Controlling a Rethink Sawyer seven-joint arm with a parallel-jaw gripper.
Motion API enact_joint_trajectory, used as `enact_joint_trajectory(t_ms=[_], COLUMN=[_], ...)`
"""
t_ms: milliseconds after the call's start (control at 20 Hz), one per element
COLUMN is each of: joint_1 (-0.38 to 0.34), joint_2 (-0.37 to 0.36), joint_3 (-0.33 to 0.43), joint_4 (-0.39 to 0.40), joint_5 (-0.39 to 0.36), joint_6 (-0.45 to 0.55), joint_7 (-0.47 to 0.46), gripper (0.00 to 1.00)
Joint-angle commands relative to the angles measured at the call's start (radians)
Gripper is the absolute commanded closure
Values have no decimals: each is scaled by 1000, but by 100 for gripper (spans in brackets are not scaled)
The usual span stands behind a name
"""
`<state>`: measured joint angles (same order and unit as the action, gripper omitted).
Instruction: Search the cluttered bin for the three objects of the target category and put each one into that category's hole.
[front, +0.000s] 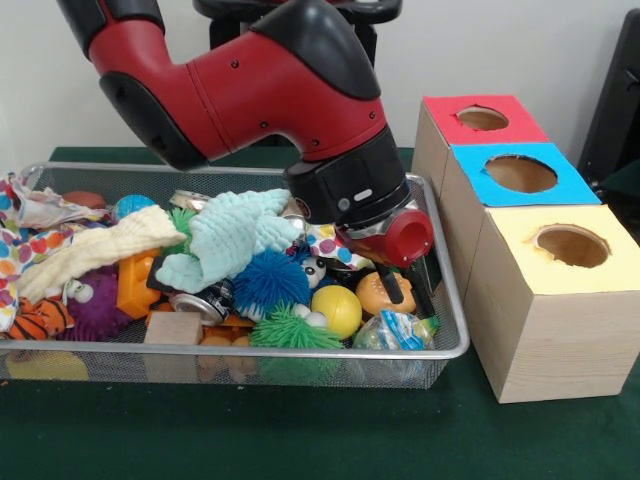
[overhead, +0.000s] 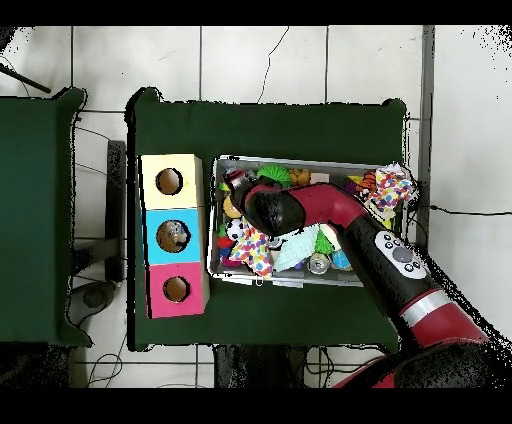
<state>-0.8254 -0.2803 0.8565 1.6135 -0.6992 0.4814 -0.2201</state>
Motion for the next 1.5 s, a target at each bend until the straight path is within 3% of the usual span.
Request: enact_joint_trajectory(t_ms=[50,650,1500], joint_1=[-25,-47,-19], joint_2=[56,54,-42], joint_3=[-62,-46,-44], joint_4=[-45,-43,36], joint_5=[18,38,66], joint_6=[-1,33,20], joint_7=[168,142,203], gripper=[0,0,0])
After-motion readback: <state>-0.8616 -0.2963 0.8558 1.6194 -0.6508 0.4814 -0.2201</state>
